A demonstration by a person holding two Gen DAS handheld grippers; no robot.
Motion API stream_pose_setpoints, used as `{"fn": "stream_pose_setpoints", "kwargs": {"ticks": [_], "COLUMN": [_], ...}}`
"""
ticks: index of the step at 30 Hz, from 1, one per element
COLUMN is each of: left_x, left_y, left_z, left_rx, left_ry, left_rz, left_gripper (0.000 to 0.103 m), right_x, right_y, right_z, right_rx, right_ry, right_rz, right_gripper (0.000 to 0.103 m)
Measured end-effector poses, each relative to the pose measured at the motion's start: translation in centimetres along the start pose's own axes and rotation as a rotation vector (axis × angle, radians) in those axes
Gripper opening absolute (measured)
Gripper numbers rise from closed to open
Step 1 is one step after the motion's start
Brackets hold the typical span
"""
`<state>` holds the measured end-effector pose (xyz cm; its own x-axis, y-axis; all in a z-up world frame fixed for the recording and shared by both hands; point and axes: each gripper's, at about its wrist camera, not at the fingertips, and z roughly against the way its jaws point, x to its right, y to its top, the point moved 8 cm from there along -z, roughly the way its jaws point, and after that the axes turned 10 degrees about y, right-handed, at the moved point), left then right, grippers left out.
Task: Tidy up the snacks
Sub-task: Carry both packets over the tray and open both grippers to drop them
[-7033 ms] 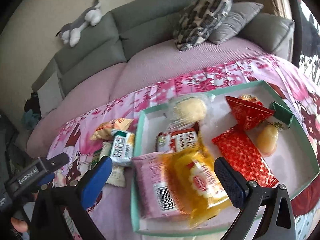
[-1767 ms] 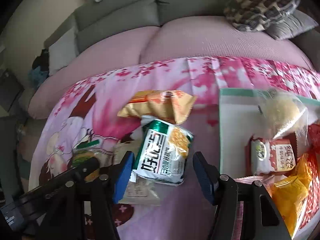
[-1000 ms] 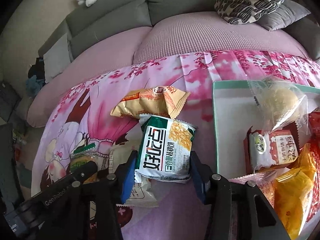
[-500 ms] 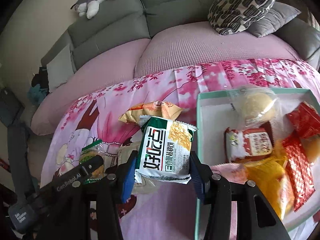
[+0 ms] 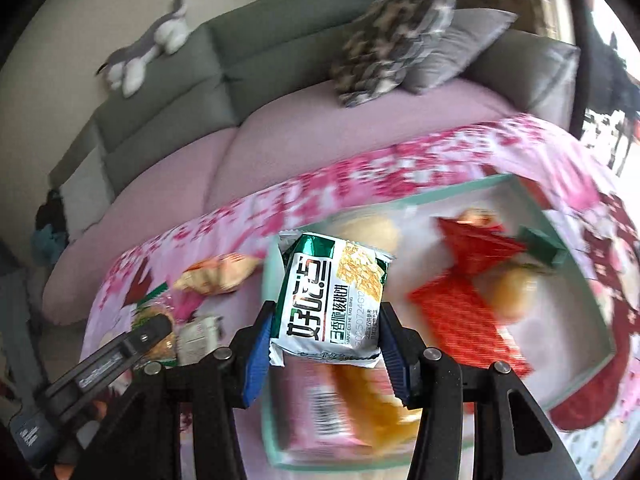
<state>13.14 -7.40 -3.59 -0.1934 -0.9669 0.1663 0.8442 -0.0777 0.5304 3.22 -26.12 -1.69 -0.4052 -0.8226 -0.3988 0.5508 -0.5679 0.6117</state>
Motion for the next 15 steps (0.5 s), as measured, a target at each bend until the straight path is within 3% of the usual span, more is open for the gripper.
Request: {"fn": "stream_pose_setpoints", "kwargs": {"ticks": [11,15], "left_x": [11.2,13.6], "left_y": [-3.4,-4.2], "left_z": [1.7,1.8], "left_rx": [-0.005,0.004], "left_ry": [-0.165,-0.178], "left_rz": [-0.215,-0.268], "left_gripper": [0.053,0.053], "right_x": [9.2,11.0], "right_y": [1.3,1.2], "right_z": [4.7,5.4], "right_rx": [0.076,0.075], "right_ry": [-0.125,-0.142], "right_rz": [-0.142,-0.170], "right_gripper": [0.052,0.052]}}
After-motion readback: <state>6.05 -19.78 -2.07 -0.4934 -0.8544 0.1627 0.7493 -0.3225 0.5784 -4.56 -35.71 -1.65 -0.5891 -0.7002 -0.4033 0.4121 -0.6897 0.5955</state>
